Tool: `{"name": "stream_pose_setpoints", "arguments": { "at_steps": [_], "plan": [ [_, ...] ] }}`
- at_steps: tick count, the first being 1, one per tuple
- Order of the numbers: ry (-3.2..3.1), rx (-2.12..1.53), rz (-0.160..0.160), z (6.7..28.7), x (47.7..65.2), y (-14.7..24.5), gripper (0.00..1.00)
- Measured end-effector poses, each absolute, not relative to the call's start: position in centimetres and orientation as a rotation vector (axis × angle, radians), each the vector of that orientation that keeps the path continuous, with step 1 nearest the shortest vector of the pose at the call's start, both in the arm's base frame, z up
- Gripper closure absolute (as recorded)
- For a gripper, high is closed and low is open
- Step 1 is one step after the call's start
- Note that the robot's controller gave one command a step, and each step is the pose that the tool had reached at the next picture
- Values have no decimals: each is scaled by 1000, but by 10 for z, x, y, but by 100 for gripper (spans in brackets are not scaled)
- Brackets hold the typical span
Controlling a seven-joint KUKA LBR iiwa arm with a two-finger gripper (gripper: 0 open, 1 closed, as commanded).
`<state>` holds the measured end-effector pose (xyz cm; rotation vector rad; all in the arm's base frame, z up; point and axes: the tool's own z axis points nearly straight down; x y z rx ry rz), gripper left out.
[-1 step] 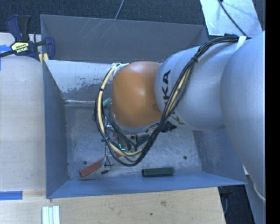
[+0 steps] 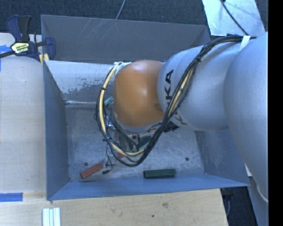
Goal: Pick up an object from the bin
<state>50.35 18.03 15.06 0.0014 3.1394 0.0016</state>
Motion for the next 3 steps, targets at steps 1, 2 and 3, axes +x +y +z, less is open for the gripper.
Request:
{"name": "stream_pose_setpoints", "arguments": {
  "at_steps": [1, 2, 3],
  "plan": [
    [3136, -26, 3, 79, 508, 172, 0],
    [3136, -59, 7, 45, 510, 172, 0],
    [3135, -32, 3, 78, 510, 171, 0]
  ]
}}
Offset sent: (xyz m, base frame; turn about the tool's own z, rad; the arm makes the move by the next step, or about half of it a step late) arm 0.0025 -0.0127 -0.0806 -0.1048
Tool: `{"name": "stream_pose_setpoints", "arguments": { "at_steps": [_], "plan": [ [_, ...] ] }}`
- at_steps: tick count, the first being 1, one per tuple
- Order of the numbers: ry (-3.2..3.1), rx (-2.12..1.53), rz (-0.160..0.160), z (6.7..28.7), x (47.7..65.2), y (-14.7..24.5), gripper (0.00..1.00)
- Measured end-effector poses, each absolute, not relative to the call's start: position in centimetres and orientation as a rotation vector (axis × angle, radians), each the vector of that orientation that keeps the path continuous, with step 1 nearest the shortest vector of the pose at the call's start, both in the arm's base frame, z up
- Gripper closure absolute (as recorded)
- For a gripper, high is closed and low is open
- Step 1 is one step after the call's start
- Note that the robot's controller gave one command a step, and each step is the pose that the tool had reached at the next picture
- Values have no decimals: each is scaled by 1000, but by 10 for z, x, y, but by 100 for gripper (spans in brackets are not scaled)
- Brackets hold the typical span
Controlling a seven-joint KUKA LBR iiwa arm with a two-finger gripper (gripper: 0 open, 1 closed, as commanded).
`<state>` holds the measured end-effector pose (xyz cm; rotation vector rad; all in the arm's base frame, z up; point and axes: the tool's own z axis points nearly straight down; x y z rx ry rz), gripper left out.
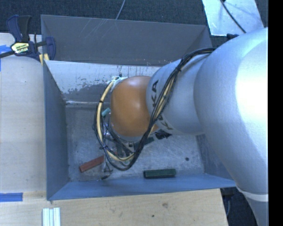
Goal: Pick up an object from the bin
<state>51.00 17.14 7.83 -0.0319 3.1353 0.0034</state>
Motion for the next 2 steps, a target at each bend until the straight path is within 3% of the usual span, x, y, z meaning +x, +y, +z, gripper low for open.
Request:
{"name": "stream_pose_setpoints", "arguments": {
  "at_steps": [1, 2],
  "plan": [
    [3111, -424, 0, 79, 504, 173, 0],
    [3137, -31, 2, 78, 510, 171, 100]
  ]
}}
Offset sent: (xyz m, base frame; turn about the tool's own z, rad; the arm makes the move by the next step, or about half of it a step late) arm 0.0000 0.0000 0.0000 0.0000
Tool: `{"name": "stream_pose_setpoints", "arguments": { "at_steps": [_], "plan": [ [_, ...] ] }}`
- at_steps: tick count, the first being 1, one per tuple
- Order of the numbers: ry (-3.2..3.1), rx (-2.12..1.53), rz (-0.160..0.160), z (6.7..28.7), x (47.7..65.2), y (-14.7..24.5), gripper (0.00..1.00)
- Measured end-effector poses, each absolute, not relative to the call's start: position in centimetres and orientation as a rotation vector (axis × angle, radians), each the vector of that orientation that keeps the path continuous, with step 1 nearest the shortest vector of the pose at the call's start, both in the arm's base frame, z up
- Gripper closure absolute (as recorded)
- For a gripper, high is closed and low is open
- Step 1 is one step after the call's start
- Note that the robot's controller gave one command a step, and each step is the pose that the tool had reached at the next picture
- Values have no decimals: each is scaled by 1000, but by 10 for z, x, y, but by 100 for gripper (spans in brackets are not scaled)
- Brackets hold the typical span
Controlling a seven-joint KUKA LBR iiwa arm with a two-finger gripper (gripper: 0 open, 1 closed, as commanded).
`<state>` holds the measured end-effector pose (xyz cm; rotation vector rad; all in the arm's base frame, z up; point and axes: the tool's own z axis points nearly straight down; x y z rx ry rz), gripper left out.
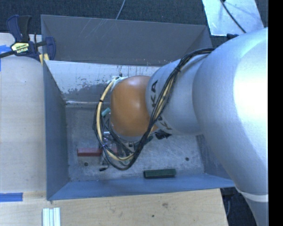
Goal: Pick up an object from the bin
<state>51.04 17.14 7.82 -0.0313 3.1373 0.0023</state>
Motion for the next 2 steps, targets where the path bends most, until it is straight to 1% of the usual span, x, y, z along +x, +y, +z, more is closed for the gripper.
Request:
{"name": "stream_pose_setpoints", "arguments": {
  "at_steps": [2],
  "plan": [
    [3137, -32, 3, 79, 511, 171, 100]
  ]
}}
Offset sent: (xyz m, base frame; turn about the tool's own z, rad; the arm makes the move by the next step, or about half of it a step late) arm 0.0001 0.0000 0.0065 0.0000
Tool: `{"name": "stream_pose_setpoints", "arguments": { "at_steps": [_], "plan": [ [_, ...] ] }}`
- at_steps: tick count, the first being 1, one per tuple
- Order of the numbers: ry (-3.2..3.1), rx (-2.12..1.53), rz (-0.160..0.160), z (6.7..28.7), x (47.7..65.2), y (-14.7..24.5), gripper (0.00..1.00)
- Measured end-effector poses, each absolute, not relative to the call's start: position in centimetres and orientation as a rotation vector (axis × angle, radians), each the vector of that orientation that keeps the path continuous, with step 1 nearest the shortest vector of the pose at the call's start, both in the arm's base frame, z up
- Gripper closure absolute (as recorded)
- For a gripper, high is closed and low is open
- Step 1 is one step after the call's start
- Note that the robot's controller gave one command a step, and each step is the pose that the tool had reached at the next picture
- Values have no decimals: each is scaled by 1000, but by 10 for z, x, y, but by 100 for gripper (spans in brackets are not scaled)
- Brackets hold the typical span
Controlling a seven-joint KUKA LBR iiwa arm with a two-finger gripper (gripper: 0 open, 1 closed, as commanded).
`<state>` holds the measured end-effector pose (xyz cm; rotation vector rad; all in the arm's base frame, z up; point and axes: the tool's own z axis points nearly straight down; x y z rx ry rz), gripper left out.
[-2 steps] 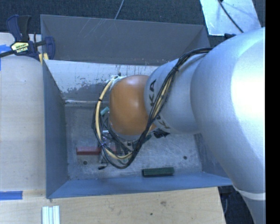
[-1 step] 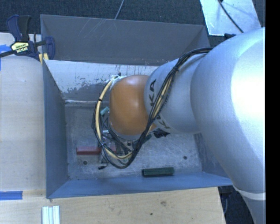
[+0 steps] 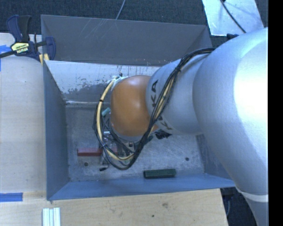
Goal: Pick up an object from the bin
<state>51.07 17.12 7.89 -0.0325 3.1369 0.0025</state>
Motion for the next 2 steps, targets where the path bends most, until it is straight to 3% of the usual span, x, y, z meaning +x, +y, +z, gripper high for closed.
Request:
{"name": "stream_pose_setpoints", "arguments": {
  "at_steps": [2],
  "plan": [
    [3144, -31, -1, 99, 509, 170, 100]
  ]
}}
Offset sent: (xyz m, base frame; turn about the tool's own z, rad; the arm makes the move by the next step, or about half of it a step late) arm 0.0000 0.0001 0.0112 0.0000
